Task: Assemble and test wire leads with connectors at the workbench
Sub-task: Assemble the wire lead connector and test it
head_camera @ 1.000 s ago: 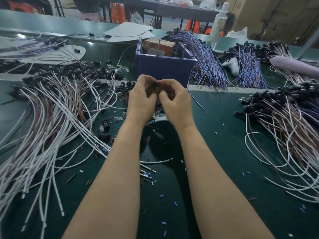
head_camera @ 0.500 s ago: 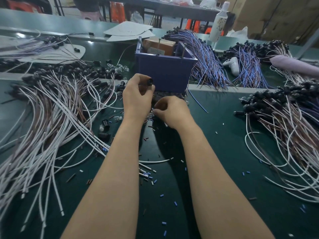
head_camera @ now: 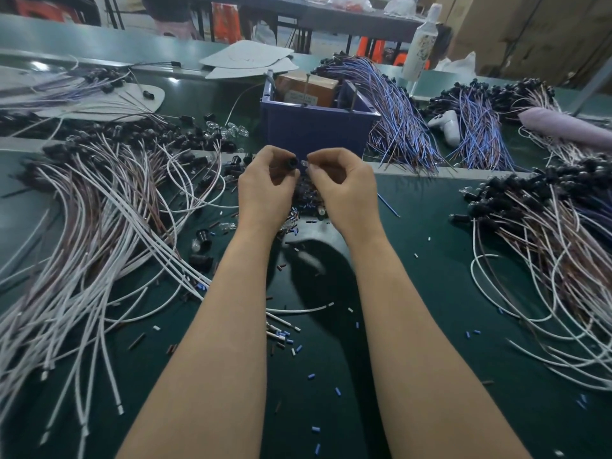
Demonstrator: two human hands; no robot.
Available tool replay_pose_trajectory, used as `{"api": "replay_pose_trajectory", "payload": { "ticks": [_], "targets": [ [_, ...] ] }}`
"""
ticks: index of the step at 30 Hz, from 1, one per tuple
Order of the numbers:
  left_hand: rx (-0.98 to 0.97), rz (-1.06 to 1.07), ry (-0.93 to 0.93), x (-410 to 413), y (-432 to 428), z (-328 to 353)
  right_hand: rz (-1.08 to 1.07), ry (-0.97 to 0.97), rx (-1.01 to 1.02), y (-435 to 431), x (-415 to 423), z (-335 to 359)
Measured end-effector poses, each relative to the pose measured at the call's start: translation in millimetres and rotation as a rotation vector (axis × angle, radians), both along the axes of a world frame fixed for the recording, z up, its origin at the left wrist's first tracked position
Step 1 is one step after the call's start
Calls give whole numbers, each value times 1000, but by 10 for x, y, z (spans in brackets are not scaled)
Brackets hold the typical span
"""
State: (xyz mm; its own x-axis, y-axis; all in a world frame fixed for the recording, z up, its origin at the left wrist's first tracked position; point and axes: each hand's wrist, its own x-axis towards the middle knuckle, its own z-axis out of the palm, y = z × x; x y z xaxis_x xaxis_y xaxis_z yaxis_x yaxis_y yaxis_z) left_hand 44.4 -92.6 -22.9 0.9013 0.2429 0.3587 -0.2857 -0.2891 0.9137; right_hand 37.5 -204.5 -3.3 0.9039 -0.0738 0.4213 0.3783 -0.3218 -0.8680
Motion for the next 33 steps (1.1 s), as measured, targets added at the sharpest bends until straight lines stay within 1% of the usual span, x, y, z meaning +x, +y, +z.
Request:
{"api": "replay_pose_trajectory", "payload": {
  "ticks": [3,11,15,19,21,24,30,33],
  "targets": [
    [26,-1,-2,-6,-4,-3,-7,-65,-31,8,-16,29],
    [111,-13,-12,-45,-51,2,-79,-202,-291,22,-37,36],
    [192,-52,-12,-54,-67,2,-134,-154,-334,-8,-5,7],
    [293,-61,-9,-42,-77,-3,-126,-90,-307,-69,12,-32],
    [312,-52,-21,-39,-76,-7,-111,-60,-258,-90,20,-49],
    [327,-50,-33,-42,-67,10,-62,19,-132,-115,42,-60],
    [367,-36,-66,-66,-96,65,102,177,292,-183,66,-80],
    [362,-30,-3,-71,-89,66,106,194,422,-183,68,-99]
  ]
}}
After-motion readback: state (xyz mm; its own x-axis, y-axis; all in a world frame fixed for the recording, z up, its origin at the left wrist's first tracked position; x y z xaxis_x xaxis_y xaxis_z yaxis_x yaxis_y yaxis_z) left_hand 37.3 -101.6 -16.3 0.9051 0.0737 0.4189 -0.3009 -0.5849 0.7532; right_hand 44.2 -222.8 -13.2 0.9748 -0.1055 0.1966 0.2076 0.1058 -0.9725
